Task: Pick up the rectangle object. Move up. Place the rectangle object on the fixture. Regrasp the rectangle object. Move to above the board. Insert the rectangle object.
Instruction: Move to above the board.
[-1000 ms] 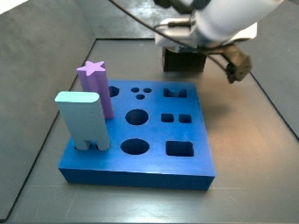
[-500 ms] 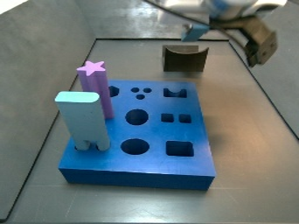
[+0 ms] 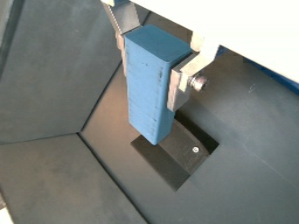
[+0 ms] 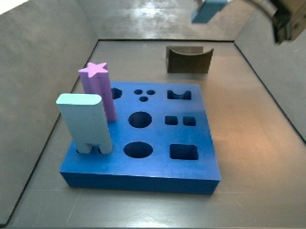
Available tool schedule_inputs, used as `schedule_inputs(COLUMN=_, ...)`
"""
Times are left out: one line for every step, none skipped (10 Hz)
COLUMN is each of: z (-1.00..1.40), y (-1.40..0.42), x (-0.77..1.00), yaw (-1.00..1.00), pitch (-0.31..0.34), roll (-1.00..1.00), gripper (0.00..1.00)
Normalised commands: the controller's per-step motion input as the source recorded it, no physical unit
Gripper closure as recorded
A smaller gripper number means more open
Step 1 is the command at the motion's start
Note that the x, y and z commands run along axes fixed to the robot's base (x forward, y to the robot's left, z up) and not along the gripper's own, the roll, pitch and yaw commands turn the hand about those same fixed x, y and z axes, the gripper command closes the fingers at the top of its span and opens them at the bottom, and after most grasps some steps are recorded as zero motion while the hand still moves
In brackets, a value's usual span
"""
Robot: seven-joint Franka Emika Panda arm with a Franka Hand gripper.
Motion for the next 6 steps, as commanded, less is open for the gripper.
schedule_inputs(z=0.38, y=-0.06, x=0.02, yaw=0.13, pitch=0.178, roll=-0.04, gripper=1.00)
schedule_inputs(z=0.05, y=-1.00, x=-0.98, yaw=-0.10, pitch=-0.018, roll=-1.00, gripper=1.00)
schedule_inputs(z=0.00, y=-1.00, x=-1.00, yaw=-0.10, pitch=-0.039, roll=-1.00, gripper=1.00)
schedule_inputs(z=0.02, y=-0.93, x=-1.00, yaw=-0.09, pitch=-0.061, roll=-1.00, gripper=1.00)
schedule_inputs(z=0.02, y=-0.87, x=-1.00, yaw=-0.09, pitch=-0.060, roll=-1.00, gripper=1.00)
schedule_inputs(z=0.02, y=-0.85, x=-1.00, yaw=-0.08, pitch=-0.061, roll=-1.00, gripper=1.00)
